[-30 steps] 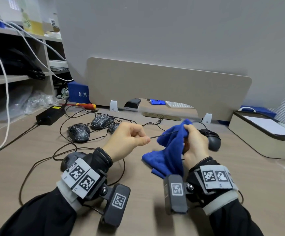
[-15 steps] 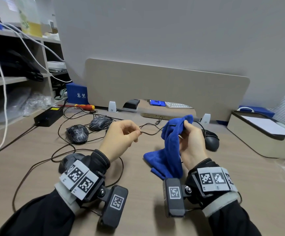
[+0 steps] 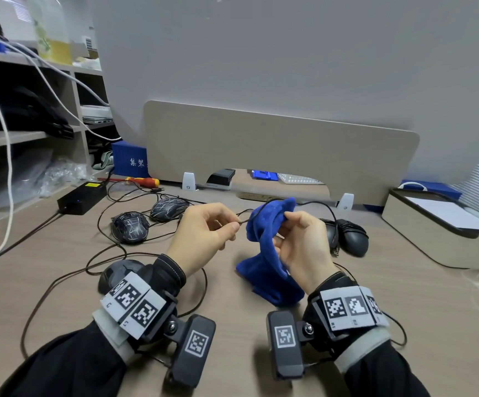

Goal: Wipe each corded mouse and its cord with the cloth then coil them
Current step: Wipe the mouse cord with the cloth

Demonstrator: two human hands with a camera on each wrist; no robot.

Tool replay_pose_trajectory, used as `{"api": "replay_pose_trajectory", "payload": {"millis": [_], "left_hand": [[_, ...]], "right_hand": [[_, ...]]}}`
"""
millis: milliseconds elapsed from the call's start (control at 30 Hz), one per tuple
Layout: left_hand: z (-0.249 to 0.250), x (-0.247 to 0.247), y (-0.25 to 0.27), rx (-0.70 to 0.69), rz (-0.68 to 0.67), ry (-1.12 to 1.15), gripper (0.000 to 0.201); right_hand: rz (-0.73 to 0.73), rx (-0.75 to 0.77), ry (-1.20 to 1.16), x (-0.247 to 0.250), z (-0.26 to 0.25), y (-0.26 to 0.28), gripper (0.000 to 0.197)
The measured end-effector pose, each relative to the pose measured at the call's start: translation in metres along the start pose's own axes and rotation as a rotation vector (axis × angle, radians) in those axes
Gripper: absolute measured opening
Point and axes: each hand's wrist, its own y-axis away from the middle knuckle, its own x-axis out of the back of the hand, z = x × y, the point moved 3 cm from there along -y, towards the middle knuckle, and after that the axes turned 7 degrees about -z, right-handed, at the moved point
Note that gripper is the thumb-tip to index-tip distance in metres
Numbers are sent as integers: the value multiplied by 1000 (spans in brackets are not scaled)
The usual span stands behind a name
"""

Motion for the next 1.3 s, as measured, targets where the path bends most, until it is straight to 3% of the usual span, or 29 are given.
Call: {"api": "replay_pose_trajectory", "payload": {"millis": [133,200,400,500,567,600,667,700,767,867,1000,1167,1300], "left_hand": [[1,-3,1,2,-31,20,17],[2,-6,1,-6,-52,23,14],[-4,-3,-1,-2,-30,-32,6],[-11,10,-5,93,63,-24,13],[-15,21,-7,173,188,-68,17],[-17,26,-7,214,249,-110,12],[-19,32,-4,309,328,-266,11],[-20,33,-4,339,328,-346,14],[-23,32,-6,338,243,-392,21],[-19,19,-8,213,53,-347,35],[-7,-7,-3,78,-132,-211,9],[-9,-9,-2,89,-160,-221,18],[-9,-9,-2,98,-140,-235,19]], "right_hand": [[-116,-35,264,-9,16,-2,32],[-150,20,363,-12,18,-1,25],[31,134,376,2,8,-5,24],[220,180,156,24,-8,-10,20],[286,192,32,33,-11,-10,41],[290,198,11,32,-13,-8,42],[263,213,78,28,-12,-6,20],[221,207,127,25,-11,-7,23],[143,185,198,12,-5,-3,24],[82,127,303,4,5,-3,15],[12,93,402,-6,15,0,19],[9,99,406,-11,17,4,20],[145,130,319,-4,14,3,21]]}}
